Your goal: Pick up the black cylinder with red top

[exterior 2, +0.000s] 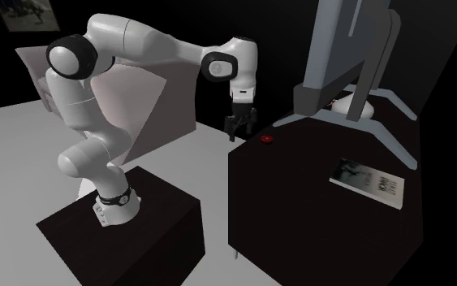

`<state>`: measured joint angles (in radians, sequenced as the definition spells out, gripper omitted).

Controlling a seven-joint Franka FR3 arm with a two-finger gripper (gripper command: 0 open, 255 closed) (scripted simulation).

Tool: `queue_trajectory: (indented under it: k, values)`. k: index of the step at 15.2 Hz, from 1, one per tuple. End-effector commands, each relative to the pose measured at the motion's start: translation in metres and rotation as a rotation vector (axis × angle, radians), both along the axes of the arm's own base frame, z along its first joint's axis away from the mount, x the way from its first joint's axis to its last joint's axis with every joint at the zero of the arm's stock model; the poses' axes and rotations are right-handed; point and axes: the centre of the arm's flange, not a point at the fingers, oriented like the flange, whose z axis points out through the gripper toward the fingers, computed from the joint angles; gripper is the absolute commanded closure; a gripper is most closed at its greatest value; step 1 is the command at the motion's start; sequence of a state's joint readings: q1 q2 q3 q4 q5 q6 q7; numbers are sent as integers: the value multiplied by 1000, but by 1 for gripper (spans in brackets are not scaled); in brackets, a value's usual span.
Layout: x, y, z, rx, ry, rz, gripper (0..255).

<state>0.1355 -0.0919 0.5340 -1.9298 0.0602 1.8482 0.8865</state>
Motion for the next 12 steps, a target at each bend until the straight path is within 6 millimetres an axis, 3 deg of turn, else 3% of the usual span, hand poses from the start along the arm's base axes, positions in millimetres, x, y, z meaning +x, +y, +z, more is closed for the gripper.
queue_trajectory:
  k: [1, 9, 12]
  values:
    - [10, 23, -1, -1, -13, -9, 0]
    - [50, 119, -5, -11, -59, -32, 0]
    - [51, 120, -16, -11, -59, -32, 0]
